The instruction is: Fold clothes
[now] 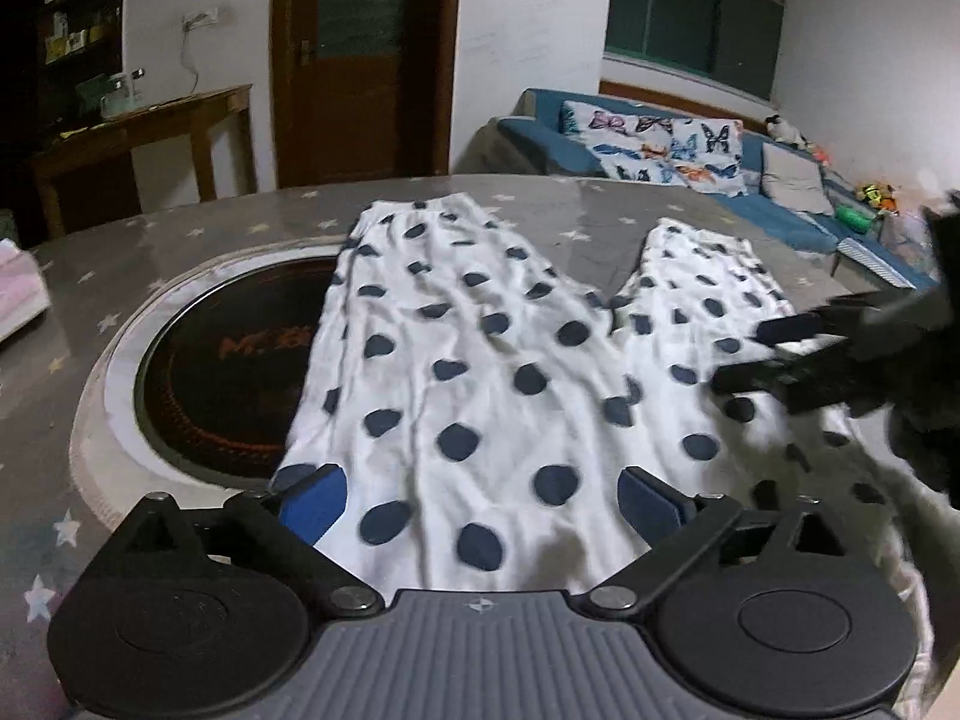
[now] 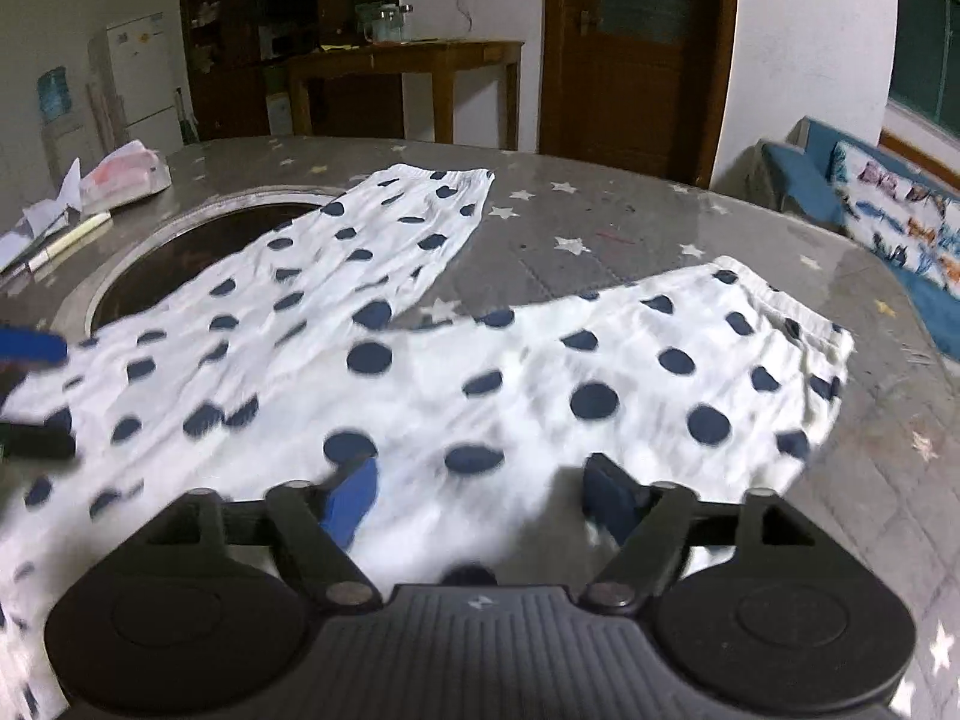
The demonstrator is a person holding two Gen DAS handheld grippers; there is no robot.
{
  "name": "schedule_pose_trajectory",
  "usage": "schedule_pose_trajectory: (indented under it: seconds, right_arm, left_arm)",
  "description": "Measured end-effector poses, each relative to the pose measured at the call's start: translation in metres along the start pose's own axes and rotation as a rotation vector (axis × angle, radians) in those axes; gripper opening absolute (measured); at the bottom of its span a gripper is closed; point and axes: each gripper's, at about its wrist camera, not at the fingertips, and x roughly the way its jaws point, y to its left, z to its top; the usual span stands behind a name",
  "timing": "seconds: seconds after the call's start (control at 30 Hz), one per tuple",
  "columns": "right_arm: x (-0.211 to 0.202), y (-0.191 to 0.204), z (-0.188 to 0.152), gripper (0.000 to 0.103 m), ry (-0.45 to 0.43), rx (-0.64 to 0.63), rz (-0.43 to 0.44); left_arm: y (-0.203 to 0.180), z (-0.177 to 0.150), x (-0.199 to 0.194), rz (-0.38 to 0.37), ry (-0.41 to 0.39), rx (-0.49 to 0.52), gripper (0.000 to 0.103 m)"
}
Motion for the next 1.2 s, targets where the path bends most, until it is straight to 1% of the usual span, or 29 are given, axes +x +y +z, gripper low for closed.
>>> schedule_pose_trajectory:
  seconds: [0.2,0.3,0.37,0.5,0.63,0.73,0.8,0.9,1.07,1.2]
  right_arm:
    - [-0.023,-0.008,-0.022,0.083,-0.017,0.012,-0.044]
    - [-0.032,-0.012,-0.029,0.084,-0.018,0.02,-0.063]
    - [-0.039,-0.008,-0.031,0.084,-0.024,-0.004,-0.081]
    - [-0.055,0.014,-0.031,0.084,-0.056,-0.057,-0.037]
    - [-0.066,0.043,-0.034,0.084,-0.082,-0.097,0.055]
    - [-0.071,0.06,-0.04,0.084,-0.082,-0.111,0.111]
    - [-0.074,0.071,-0.048,0.084,-0.075,-0.126,0.131]
    - [-0.078,0.078,-0.059,0.084,-0.061,-0.14,0.132]
    - [-0.089,0.073,-0.08,0.084,-0.05,-0.131,0.106]
    - [-0.1,0.069,-0.081,0.084,-0.062,-0.146,0.081]
  left_arm:
    - [0.017,-0.007,0.005,0.056,0.047,-0.04,0.101]
    - [0.019,-0.009,0.003,0.087,0.056,-0.023,0.102]
    - [0.02,-0.01,0.001,0.107,0.062,-0.012,0.102]
    - [0.024,-0.013,-0.006,0.132,0.053,-0.008,0.102]
    - [0.024,-0.017,-0.009,0.168,0.056,0.003,0.102]
    - [0.026,-0.022,-0.011,0.197,0.058,0.007,0.102]
    - [0.029,-0.025,-0.013,0.209,0.056,0.004,0.102]
    - [0.031,-0.029,-0.016,0.233,0.048,0.011,0.102]
    - [0.035,-0.036,-0.02,0.261,0.034,0.014,0.102]
    - [0.035,-0.036,-0.027,0.272,0.025,0.007,0.102]
